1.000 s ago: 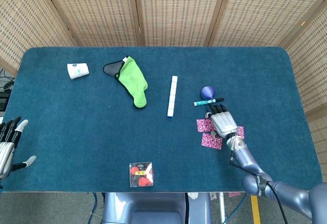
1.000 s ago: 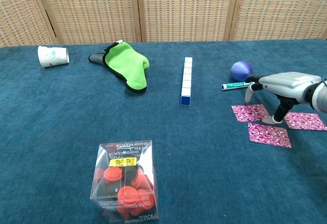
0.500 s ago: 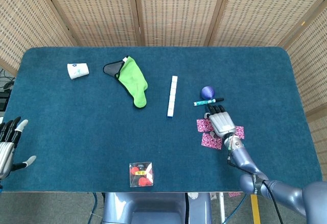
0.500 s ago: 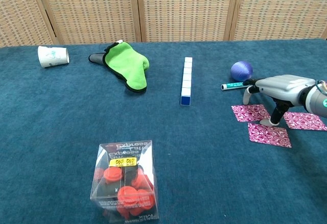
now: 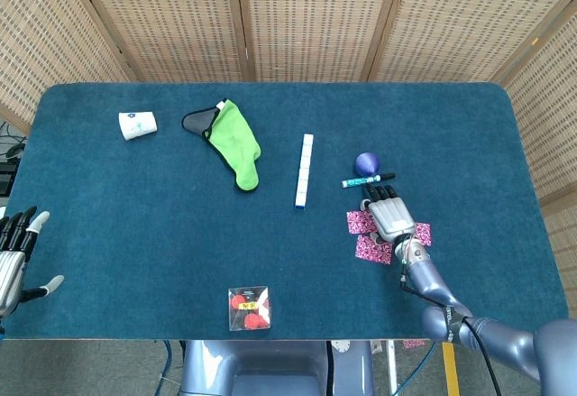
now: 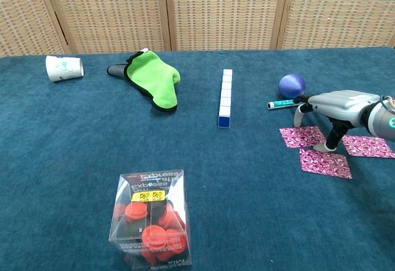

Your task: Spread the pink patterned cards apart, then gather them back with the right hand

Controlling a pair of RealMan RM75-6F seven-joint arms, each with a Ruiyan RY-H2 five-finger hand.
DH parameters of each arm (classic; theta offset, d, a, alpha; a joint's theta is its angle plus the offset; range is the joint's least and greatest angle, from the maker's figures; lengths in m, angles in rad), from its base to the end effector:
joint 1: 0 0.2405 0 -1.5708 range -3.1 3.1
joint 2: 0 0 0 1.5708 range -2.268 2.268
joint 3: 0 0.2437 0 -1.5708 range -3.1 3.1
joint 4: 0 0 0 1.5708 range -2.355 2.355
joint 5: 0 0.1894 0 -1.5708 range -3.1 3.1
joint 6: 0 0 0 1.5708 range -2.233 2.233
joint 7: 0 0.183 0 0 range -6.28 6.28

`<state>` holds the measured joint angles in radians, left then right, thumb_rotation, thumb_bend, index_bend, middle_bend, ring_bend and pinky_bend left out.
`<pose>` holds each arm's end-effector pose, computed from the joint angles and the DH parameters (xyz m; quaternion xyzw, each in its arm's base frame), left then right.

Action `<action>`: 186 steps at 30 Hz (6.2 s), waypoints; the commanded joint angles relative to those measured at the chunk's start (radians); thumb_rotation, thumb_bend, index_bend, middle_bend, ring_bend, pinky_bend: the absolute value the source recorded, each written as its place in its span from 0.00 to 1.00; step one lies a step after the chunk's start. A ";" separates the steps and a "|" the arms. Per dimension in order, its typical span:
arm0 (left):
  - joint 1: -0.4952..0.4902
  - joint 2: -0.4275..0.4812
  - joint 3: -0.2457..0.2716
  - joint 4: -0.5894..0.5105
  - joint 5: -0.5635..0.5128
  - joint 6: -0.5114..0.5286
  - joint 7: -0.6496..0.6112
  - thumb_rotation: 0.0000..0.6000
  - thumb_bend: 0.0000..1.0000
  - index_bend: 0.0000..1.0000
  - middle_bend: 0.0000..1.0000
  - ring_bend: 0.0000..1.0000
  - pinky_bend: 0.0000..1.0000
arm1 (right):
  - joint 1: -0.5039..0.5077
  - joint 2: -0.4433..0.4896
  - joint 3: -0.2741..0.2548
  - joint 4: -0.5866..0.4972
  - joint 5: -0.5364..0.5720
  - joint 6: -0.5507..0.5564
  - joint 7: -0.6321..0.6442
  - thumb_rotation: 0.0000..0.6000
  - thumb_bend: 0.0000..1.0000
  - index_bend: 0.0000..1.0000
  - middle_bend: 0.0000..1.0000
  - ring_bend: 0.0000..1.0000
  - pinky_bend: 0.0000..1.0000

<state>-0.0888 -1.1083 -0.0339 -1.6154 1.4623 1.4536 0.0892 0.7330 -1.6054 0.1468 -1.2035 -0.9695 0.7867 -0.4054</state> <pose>-0.3009 0.2153 0.1702 -0.6105 -0.3794 -0.3416 0.6056 -0.2130 -0.3874 -0.0266 0.7503 -0.3999 0.2381 0.4695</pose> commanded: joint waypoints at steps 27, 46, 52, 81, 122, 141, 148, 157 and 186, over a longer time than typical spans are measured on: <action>0.000 0.002 0.003 0.001 0.004 -0.001 -0.004 1.00 0.00 0.00 0.00 0.00 0.00 | -0.016 0.019 -0.009 -0.028 0.001 0.036 0.017 1.00 0.35 0.53 0.03 0.00 0.06; -0.002 0.010 0.007 -0.003 0.004 -0.010 -0.008 1.00 0.00 0.00 0.00 0.00 0.00 | -0.124 0.083 -0.037 -0.227 0.062 0.229 -0.062 1.00 0.34 0.53 0.05 0.00 0.06; -0.004 0.014 0.009 -0.003 0.008 -0.014 -0.020 1.00 0.00 0.00 0.00 0.00 0.00 | -0.156 0.030 -0.045 -0.281 0.105 0.340 -0.163 1.00 0.34 0.53 0.06 0.00 0.06; -0.006 0.019 0.011 -0.007 0.008 -0.019 -0.022 1.00 0.00 0.00 0.00 0.00 0.00 | -0.175 -0.079 0.002 -0.377 0.259 0.504 -0.406 1.00 0.36 0.53 0.06 0.00 0.06; -0.006 0.019 0.013 -0.005 0.012 -0.018 -0.030 1.00 0.00 0.00 0.00 0.00 0.00 | -0.179 -0.050 0.013 -0.422 0.291 0.481 -0.397 1.00 0.21 0.28 0.00 0.00 0.06; -0.006 0.019 0.013 -0.005 0.013 -0.016 -0.033 1.00 0.00 0.00 0.00 0.00 0.00 | -0.178 0.098 0.027 -0.421 0.197 0.452 -0.326 1.00 0.21 0.25 0.00 0.00 0.06; -0.006 0.015 0.010 -0.007 0.007 -0.015 -0.019 1.00 0.00 0.00 0.00 0.00 0.00 | -0.171 0.103 0.034 -0.302 0.246 0.345 -0.261 1.00 0.23 0.27 0.00 0.00 0.06; -0.005 0.011 0.008 -0.008 0.003 -0.012 -0.009 1.00 0.00 0.00 0.00 0.00 0.00 | -0.158 0.087 0.024 -0.229 0.241 0.276 -0.217 1.00 0.23 0.29 0.00 0.00 0.06; -0.003 0.005 0.003 -0.011 -0.006 -0.007 0.009 1.00 0.00 0.00 0.00 0.00 0.00 | -0.132 0.050 0.005 -0.113 0.239 0.204 -0.198 1.00 0.24 0.33 0.00 0.00 0.06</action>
<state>-0.0918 -1.1036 -0.0314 -1.6259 1.4564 1.4468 0.0984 0.6003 -1.5550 0.1518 -1.3167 -0.7305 0.9907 -0.6033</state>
